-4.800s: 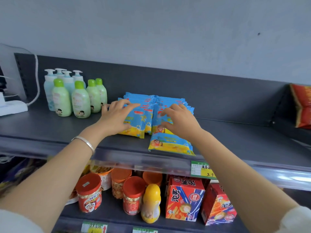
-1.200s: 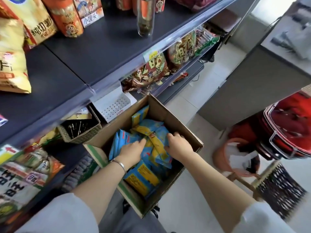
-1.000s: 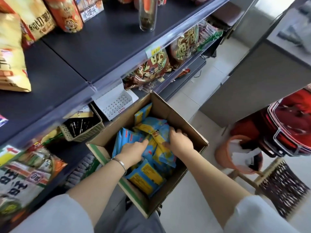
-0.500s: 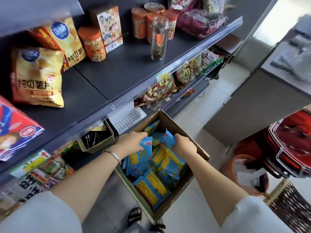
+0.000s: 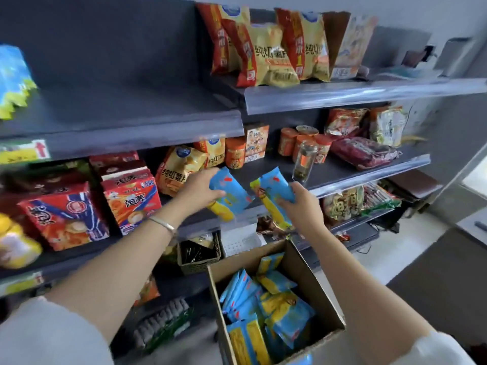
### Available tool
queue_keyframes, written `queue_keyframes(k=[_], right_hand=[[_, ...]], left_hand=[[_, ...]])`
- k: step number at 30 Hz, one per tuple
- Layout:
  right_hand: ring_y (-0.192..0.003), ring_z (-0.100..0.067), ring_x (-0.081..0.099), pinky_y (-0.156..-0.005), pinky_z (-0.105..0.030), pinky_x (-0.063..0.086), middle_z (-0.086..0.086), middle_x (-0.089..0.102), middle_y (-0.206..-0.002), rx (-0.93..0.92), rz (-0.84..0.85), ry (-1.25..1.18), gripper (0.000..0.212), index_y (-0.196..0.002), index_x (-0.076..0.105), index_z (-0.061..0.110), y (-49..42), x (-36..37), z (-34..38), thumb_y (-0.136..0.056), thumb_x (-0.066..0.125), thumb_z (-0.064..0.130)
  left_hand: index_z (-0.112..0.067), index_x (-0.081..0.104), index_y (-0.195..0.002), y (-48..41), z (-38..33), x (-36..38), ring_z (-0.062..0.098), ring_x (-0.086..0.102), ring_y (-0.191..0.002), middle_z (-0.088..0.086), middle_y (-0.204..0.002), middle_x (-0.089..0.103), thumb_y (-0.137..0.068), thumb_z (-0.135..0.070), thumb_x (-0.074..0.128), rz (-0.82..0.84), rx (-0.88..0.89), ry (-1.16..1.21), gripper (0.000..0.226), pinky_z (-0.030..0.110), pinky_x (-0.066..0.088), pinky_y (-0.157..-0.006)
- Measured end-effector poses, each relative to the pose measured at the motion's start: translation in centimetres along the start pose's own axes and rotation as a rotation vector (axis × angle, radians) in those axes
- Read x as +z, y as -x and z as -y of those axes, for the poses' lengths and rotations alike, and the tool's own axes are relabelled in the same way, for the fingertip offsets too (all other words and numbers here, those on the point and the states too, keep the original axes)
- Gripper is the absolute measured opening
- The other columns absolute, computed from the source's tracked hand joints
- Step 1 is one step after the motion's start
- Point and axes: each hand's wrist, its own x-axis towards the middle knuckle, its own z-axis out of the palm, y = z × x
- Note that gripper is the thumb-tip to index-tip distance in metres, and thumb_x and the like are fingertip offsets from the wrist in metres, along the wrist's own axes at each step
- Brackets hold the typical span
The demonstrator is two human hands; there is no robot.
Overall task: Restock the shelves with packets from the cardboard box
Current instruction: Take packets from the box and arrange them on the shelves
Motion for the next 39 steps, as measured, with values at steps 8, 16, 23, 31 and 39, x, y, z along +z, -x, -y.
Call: queue_keyframes(k=[8, 16, 23, 31, 39], right_hand=[[-0.086, -0.029, 0.062, -0.074, -0.049, 0.054, -0.002, 0.061, -0.094, -0.360, -0.063, -0.296, 0.038, -0.124, 0.046, 0.022, -0.3, -2.1, 12.8, -0.089, 0.062, 0.025], [-0.096, -0.017, 0.057, -0.080, -0.040, 0.050, 0.008, 0.056, -0.104, -0.743, -0.063, -0.257, 0.042, -0.128, 0.046, 0.023, 0.8, 0.0, 25.8, -0.089, 0.062, 0.025], [-0.108, -0.024, 0.052, -0.091, -0.040, 0.034, 0.005, 0.062, -0.115, -0.965, -0.115, 0.012, 0.045, -0.133, 0.043, 0.028, 0.8, 5.1, 36.8, -0.090, 0.058, 0.028], [-0.122, -0.024, 0.040, -0.102, -0.045, 0.023, 0.003, 0.058, -0.125, -0.980, 0.022, 0.342, 0.048, -0.139, 0.035, 0.034, -0.6, 13.9, 48.4, -0.094, 0.051, 0.036], [-0.127, -0.027, 0.037, -0.104, -0.049, 0.025, -0.001, 0.049, -0.132, -0.964, 0.140, 0.530, 0.050, -0.141, 0.033, 0.036, -2.5, 18.3, 52.9, -0.094, 0.050, 0.036]], left_hand=[[-0.016, 0.057, -0.110, 6.4, -1.4, -13.2, 0.017, 0.059, -0.093, 0.002, -0.101, 0.062, -0.080, -0.004, 0.070, -0.452, 0.015, 0.154, 0.035, 0.029, 0.046, -0.078], [-0.008, 0.054, -0.118, 12.2, 3.7, -25.1, 0.023, 0.059, -0.103, 0.007, -0.114, 0.061, -0.083, -0.017, 0.069, -0.798, -0.061, 0.156, 0.038, 0.037, 0.047, -0.092], [-0.009, 0.052, -0.126, 16.1, 10.3, -34.2, 0.020, 0.058, -0.103, 0.005, -0.125, 0.057, -0.087, -0.011, 0.064, -0.987, -0.099, 0.294, 0.041, 0.026, 0.055, -0.079], [-0.009, 0.052, -0.125, 17.3, 17.0, -42.3, 0.012, 0.055, -0.096, -0.001, -0.109, 0.056, -0.088, -0.002, 0.060, -1.115, -0.087, 0.322, 0.038, 0.010, 0.046, -0.063], [-0.017, 0.053, -0.112, 15.8, 20.9, -44.4, 0.012, 0.057, -0.095, -0.001, -0.110, 0.058, -0.089, -0.003, 0.060, -0.992, -0.047, 0.437, 0.028, 0.017, 0.047, -0.069]])
